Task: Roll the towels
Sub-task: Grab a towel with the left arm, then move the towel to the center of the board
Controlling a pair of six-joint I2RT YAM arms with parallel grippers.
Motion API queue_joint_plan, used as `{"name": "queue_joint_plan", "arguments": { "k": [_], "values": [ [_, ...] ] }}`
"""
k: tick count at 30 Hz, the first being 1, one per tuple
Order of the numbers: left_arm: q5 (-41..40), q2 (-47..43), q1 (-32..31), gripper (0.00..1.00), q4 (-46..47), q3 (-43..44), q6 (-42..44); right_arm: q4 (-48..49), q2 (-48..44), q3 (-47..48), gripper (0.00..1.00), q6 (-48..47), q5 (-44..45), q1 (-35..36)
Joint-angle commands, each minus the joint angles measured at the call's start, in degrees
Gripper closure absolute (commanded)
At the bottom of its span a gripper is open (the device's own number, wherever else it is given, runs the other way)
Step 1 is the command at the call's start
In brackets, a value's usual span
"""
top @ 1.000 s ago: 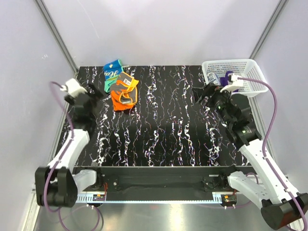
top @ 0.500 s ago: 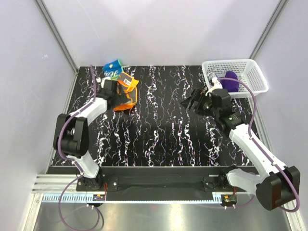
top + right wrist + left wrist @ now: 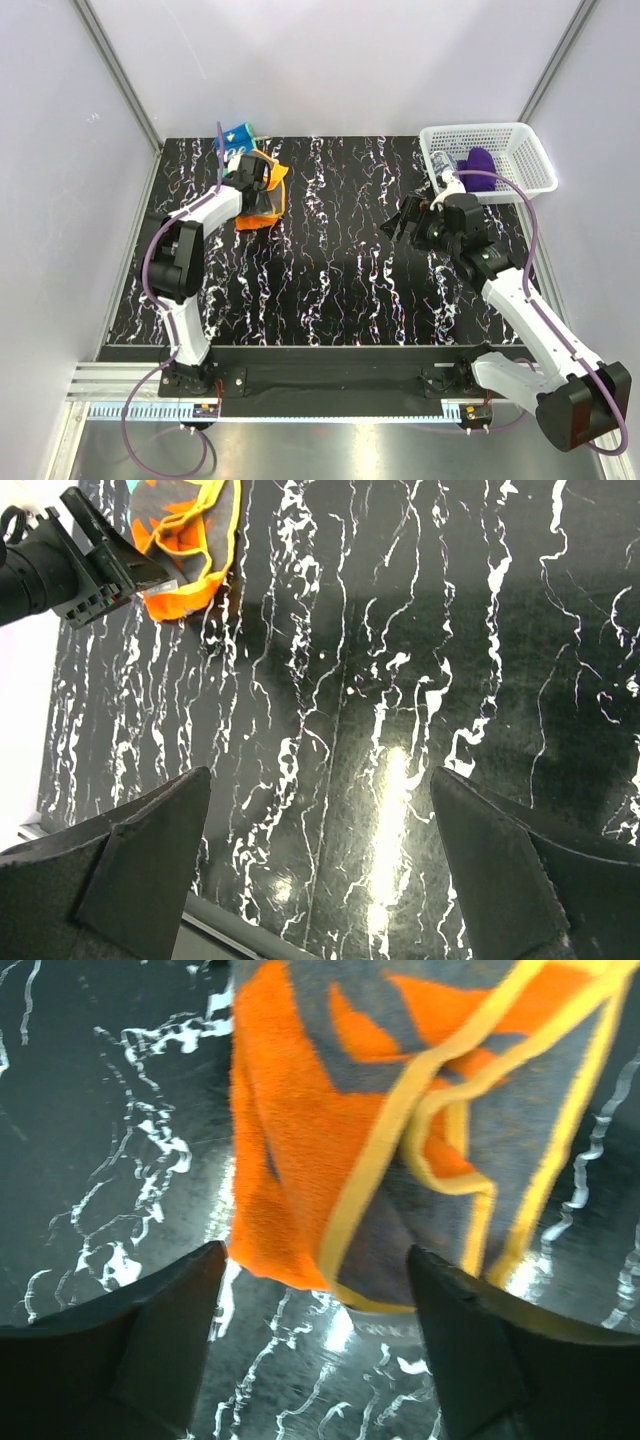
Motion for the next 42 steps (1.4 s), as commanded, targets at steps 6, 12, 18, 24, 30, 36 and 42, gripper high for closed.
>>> {"name": "queue_joint_plan", "arguments": {
  "k": [6,12,18,24,30,36,42],
  "values": [
    [-3.5,1.2,0.1,0.82,0.6,3.8,0.9,-0.2,-1.9,-2.3,0.01,-2.2,0.9,0.3],
    [-3.4,-1.6,-0.6,1.0,-2.2,9.1,4.3,-1.0,-2.4,-2.2,0.01,-1.4,1.3,0.3],
    [0.1,-12.4,-7.2,1.0,-3.7,16.9,17.0,-2.7,-3.8,0.6,0.02,-0.3,2.4,0.2],
    [-3.9,-20.1,-22.4,1.0,-10.3,22.7,34.0,-5.0,-5.1,4.1,0.02,1.2,2.0,0.3],
    [-3.5,-29.5,-26.5,0.9,-11.5,2.8,26.2,-4.1,-6.1,-0.5,0.02,6.8,0.1,0.2],
    [2.3,-30.2,-26.5,0.8,-7.7,-12.4,12.4,-1.7,-1.5,-6.3,0.04,13.2,-3.6,0.3],
    [6.3,-25.0,-26.6,0.81,-4.6,-15.0,9.2,0.8,1.4,-9.2,0.09,11.2,-11.7,4.0]
  ]
}}
